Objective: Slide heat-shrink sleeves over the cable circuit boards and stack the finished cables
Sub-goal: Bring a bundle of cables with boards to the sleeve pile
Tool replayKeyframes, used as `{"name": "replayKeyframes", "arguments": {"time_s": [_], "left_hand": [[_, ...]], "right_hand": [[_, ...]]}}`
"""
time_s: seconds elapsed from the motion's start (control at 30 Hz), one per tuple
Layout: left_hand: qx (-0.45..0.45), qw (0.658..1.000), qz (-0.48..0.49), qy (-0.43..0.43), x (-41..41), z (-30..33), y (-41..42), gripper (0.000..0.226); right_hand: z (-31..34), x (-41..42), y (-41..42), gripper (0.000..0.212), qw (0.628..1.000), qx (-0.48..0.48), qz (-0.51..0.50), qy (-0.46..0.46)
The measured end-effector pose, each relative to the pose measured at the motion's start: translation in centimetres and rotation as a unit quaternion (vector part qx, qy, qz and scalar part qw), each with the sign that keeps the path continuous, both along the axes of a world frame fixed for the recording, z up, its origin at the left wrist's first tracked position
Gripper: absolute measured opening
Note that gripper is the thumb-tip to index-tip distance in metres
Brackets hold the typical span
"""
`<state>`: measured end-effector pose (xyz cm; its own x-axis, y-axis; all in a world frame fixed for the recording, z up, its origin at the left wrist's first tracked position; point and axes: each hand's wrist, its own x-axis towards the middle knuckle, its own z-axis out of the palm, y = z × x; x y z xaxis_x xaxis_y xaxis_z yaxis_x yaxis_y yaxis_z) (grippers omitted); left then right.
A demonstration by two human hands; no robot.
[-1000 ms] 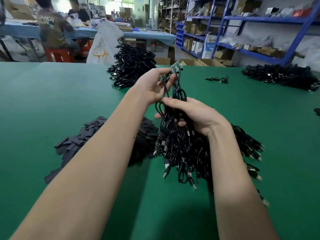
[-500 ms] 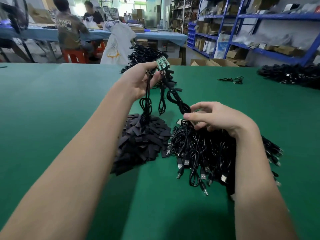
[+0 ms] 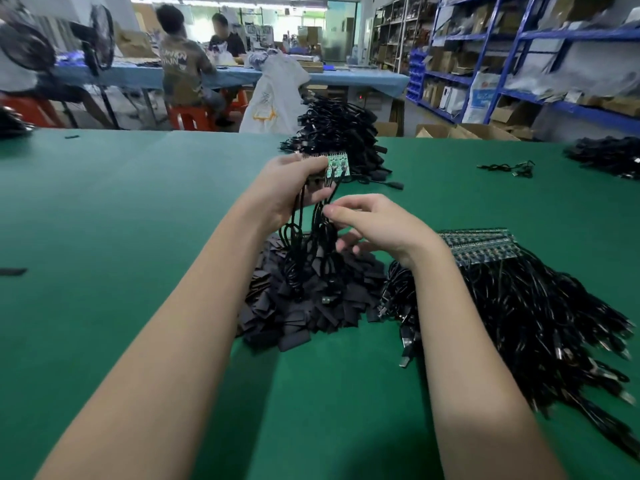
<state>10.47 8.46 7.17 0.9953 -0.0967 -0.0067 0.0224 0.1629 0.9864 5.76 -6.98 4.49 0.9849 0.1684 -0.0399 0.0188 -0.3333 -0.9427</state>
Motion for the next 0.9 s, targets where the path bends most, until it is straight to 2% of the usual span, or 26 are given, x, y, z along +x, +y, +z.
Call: {"name": "replayKeyframes", "arguments": {"time_s": [0.07, 0.1, 0.17, 0.23, 0.33, 0.4, 0.53, 0.6, 0.77, 0.9], "left_hand": [[0.044, 0.999, 0.015, -0.02, 0.0, -1.1, 0.6, 0.014], [0.067, 0.997, 0.023, -0.027, -0.1, -1.7, 0.8, 0.018], [0.065, 0.997, 0.028, -0.026, -0.2, -2.7, 1.3, 0.041], [0.024, 0.999, 0.017, -0.013, -0.4, -3.5, 1.7, 0.056], [0.015, 1.0, 0.015, -0.015, -0.8, -5.0, 2.3, 0.043], [0.01, 1.0, 0.02, -0.003, -1.0, -6.3, 2.6, 0.03], [-0.013, 1.0, 0.0, 0.0, -0.9, -7.5, 3.0, 0.012], [-0.016, 1.0, 0.001, -0.004, -0.9, -7.6, 3.1, 0.011], [-0.04, 0.998, -0.009, 0.048, -0.8, -8.1, 3.5, 0.052], [-0.049, 0.996, -0.047, 0.059, -0.9, -8.6, 3.7, 0.01]], "right_hand": [[-0.9, 0.1, 0.6, 0.031, 0.999, 0.028, 0.009, 0.017], [-1.2, 0.1, 0.8, 0.032, 0.999, 0.04, 0.017, 0.024], [-1.5, 0.2, 0.8, 0.023, 0.996, 0.069, 0.045, 0.04], [-1.5, 0.3, 0.8, 0.018, 0.991, 0.097, 0.075, 0.055], [-1.8, 0.2, 0.6, 0.024, 0.991, 0.077, 0.086, 0.068], [-2.1, 0.5, 0.5, 0.03, 0.996, 0.064, 0.034, 0.055], [-2.9, 1.4, 1.1, 0.017, 0.97, 0.227, -0.079, 0.035], [-3.6, 1.6, 1.8, 0.012, 0.961, 0.253, -0.105, 0.03], [-4.8, 1.9, 3.1, 0.012, 0.956, 0.269, -0.116, 0.032], [-5.3, 2.2, 3.4, 0.011, 0.933, 0.334, -0.114, 0.063]]}}
